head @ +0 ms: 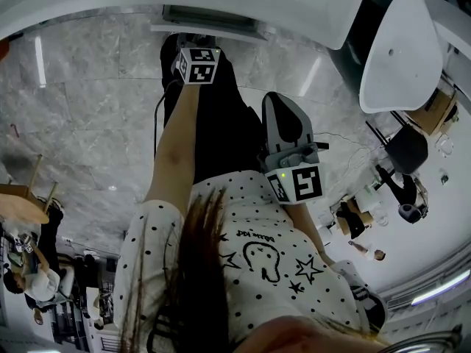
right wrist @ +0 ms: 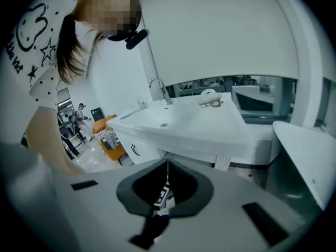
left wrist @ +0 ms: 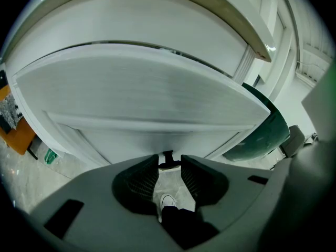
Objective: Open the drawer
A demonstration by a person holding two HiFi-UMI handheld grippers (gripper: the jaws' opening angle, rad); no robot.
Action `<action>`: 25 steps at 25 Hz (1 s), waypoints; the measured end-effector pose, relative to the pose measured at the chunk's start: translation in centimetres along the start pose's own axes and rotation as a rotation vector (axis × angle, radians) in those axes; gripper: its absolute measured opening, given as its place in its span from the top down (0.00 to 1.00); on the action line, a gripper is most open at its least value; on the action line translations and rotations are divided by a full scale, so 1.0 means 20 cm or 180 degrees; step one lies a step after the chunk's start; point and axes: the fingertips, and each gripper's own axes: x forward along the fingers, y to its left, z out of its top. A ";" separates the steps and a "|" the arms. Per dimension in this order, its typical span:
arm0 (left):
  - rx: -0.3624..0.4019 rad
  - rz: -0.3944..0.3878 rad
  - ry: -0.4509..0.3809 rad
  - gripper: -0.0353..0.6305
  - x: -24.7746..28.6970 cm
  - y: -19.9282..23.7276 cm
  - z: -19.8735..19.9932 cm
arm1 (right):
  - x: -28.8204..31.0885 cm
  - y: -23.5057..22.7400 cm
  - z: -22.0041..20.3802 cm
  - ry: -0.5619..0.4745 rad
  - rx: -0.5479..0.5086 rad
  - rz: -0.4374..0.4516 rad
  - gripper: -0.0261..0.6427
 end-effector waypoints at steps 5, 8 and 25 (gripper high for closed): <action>0.0006 0.0003 0.0003 0.74 -0.02 -0.01 -0.04 | -0.01 0.01 -0.02 0.0019 -0.0019 0.0045 0.94; 0.0016 -0.0006 0.0015 0.74 -0.03 -0.02 -0.06 | -0.01 0.01 -0.02 0.0030 -0.0024 0.0060 0.94; 0.0024 -0.0009 -0.0079 0.74 -0.06 -0.04 -0.07 | -0.02 0.03 -0.05 0.0076 -0.0065 0.0163 0.94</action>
